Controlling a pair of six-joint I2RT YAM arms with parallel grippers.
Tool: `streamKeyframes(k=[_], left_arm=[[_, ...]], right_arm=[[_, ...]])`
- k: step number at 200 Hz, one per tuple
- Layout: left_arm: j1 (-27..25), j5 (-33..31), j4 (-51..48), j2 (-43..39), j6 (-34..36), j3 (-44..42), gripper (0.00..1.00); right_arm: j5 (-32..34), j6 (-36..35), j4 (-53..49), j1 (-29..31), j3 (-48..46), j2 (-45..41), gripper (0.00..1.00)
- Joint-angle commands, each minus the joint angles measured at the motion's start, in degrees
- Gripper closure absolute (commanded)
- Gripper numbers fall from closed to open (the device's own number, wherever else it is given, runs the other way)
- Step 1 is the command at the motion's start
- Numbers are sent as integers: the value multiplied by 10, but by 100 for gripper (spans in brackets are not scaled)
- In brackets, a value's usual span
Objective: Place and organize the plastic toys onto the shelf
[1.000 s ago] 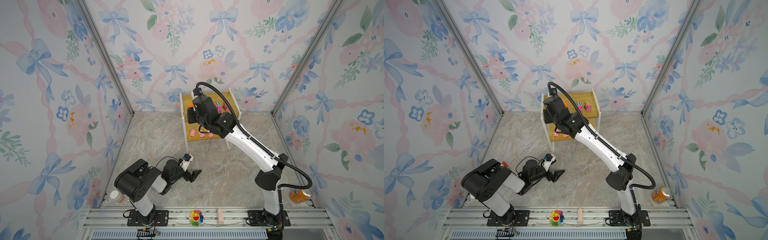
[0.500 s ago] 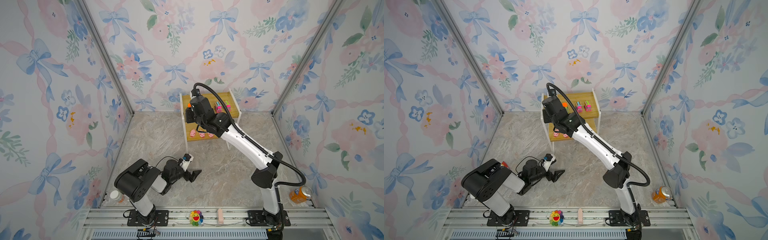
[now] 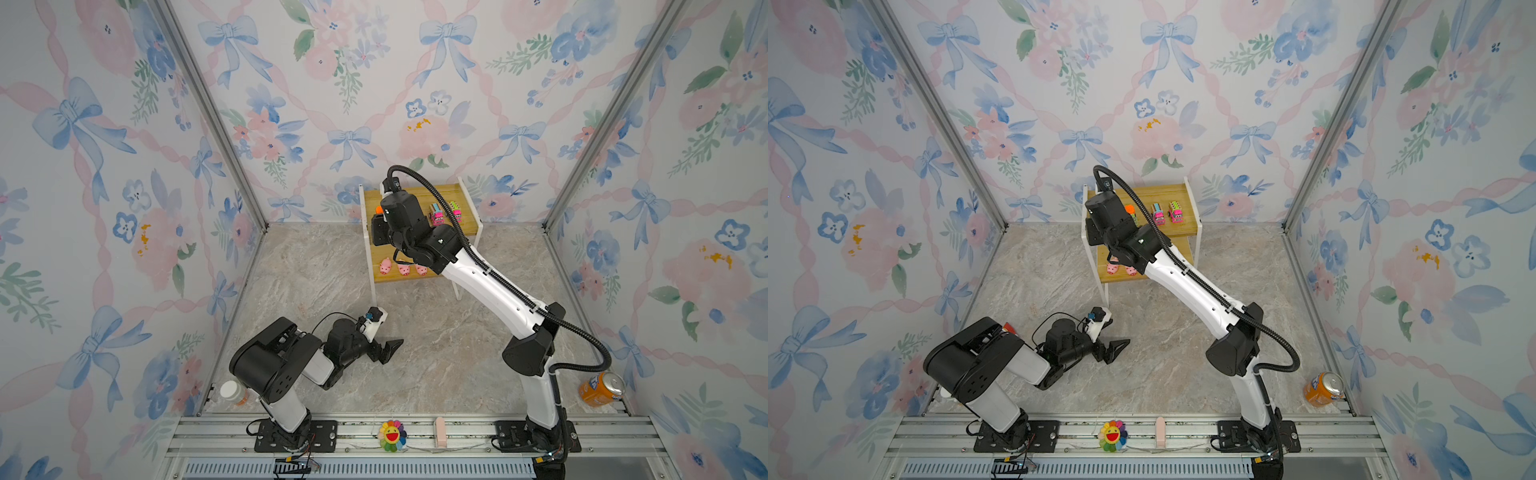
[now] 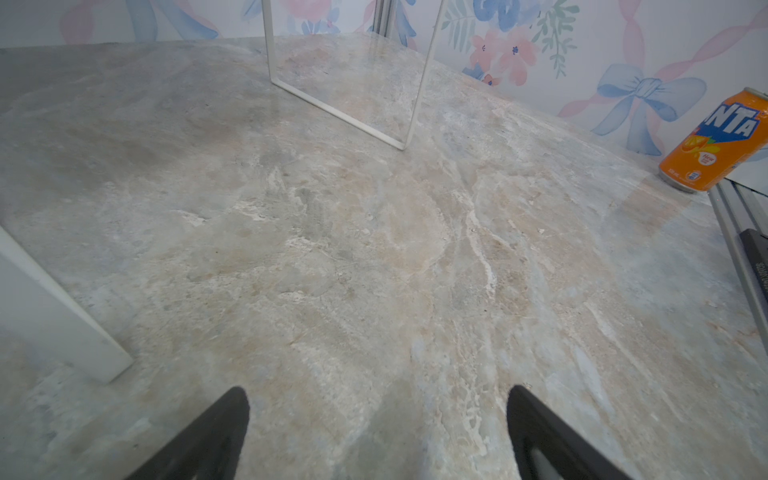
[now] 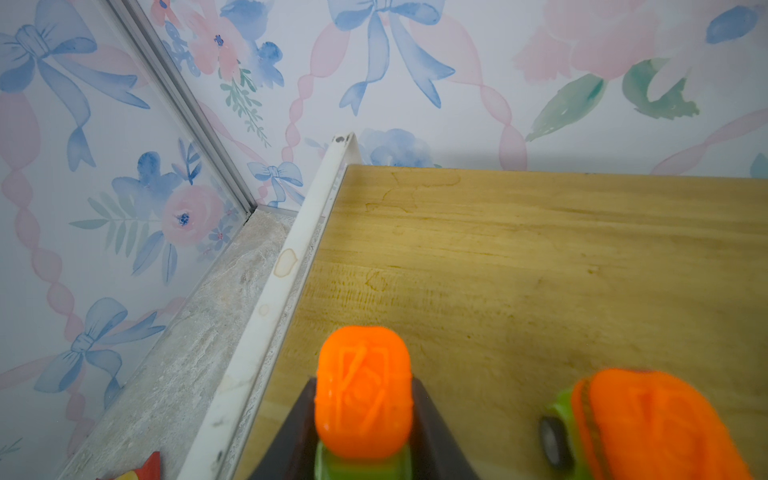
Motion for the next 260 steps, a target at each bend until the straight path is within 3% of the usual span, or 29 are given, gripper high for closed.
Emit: streamKeyframes(k=[1,106,141,176,195,211,242,260], left_arm=[[4,9,-6,3,6,3,3],[5,6,-6,1,6,2,3],[6,5,-7,3,5,2,3],[8,5,-7,3,3,3,3],[8,5,-7,-6,-1,1,2],[8,5,-7,-17,-5,0,2],[7,6,-46,-65,-10,11,2],[8,-6,-106,-119,-5,26,2]], right_arm=[[0,-7,-1,-8,-11,-11,62],[-5,-12,21,-3,-88,-77,46],[-38,-14,17,-3,-134,-123,40],[-117,-24,0,-11,-187,-186,36],[-149,-42,-29,-15,-224,-238,36],[-112,-64,-36,-18,-282,-312,36],[-26,-133,70,-47,-500,-520,34],[2,-162,138,-104,-626,-637,33]])
